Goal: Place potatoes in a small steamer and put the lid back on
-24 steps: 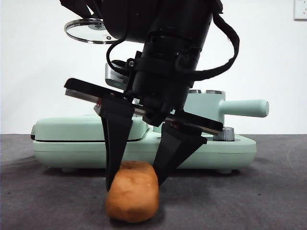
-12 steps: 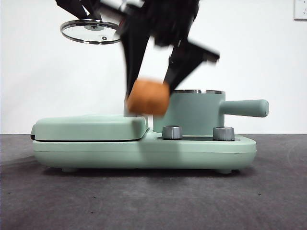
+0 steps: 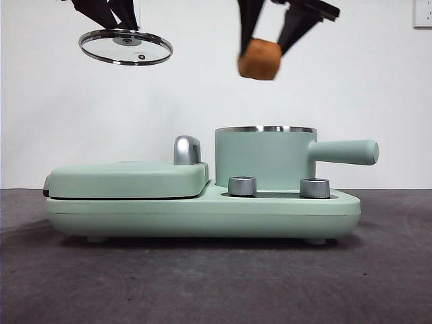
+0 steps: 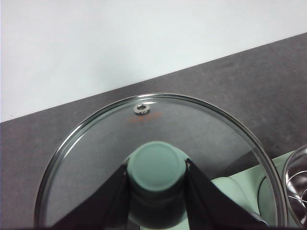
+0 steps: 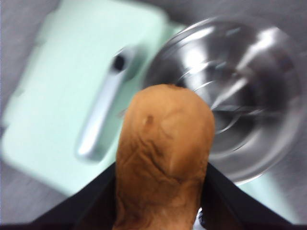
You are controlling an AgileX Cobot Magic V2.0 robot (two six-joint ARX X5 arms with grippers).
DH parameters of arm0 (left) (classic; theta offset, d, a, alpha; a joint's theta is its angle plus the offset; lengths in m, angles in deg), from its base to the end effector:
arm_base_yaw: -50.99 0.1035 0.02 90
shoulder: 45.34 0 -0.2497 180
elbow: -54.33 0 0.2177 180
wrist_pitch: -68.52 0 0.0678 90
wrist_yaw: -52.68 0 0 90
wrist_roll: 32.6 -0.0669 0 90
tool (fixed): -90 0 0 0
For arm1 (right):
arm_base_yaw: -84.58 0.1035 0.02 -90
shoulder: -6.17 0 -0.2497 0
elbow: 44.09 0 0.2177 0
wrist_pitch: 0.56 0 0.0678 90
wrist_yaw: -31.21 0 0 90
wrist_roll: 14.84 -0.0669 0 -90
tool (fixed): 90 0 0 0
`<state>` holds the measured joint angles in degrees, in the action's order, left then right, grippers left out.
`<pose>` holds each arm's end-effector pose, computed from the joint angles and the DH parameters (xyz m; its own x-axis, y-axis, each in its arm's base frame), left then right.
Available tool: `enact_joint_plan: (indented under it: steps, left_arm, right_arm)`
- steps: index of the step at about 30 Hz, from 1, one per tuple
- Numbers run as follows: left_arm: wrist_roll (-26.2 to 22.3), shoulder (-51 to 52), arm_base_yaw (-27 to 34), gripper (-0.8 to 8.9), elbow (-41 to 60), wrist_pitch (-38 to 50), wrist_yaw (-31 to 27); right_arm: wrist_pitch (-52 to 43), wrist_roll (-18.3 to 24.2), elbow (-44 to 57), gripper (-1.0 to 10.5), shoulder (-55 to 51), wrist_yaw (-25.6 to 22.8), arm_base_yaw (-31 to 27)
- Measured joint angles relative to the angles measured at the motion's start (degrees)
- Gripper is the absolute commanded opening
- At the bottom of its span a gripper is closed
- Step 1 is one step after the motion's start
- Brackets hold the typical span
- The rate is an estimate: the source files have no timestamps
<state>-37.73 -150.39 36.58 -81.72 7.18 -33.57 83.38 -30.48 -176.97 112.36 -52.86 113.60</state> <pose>0.3743 -0.1007 0.3888 0.8178 -0.2777 -0.5040 0.3455 0.9374 0.0443 0.3087 0.1791 0.3281 0.4204 0.3514 -0.8365 -0.3134 0.9215 0.2295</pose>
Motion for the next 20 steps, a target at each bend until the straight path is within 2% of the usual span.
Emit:
enact_joint_plan:
  steps: [4, 10, 20]
  left_arm:
    - [0.02, 0.0, -0.11, 0.18, 0.0, -0.02, -0.02]
    - [0.02, 0.0, -0.46, 0.19, 0.0, -0.7, 0.0]
    - [0.02, 0.0, -0.46, 0.18, 0.0, -1.6, 0.0]
  right_arm:
    - [1.88, 2.27, -5.84, 1.4, 6.67, -0.11, -2.49]
    - [2.01, 4.11, -7.8, 1.4, 14.1, 0.09, -3.65]
    - [2.95, 6.49, -7.8, 1.4, 17.73, 0.04, -4.28]
